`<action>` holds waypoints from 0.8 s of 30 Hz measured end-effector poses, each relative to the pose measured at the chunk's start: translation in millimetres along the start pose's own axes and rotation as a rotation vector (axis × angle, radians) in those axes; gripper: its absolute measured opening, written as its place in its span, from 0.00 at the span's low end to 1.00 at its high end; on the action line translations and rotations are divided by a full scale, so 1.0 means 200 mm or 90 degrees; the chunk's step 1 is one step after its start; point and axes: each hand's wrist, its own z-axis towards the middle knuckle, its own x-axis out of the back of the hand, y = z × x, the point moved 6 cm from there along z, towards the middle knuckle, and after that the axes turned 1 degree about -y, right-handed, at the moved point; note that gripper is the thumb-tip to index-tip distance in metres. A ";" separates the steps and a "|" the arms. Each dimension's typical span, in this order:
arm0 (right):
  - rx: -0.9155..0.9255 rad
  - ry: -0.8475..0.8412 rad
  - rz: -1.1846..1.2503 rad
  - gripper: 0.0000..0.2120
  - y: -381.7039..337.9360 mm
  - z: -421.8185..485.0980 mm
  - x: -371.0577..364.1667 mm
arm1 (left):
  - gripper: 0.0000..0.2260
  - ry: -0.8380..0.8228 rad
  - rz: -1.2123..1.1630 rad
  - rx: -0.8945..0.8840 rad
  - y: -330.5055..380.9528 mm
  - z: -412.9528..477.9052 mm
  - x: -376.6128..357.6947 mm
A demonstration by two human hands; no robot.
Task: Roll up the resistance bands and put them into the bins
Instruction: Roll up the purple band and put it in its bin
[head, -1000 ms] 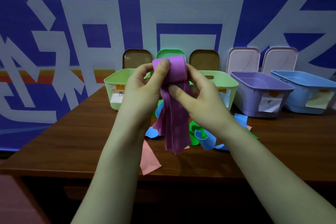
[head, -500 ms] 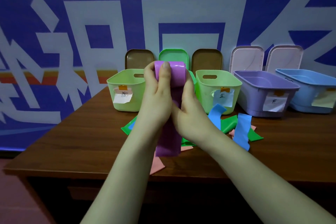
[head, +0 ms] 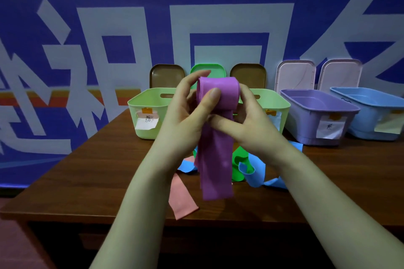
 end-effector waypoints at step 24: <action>-0.126 -0.026 0.164 0.31 -0.02 -0.01 0.02 | 0.37 -0.057 -0.002 -0.054 -0.04 -0.02 0.05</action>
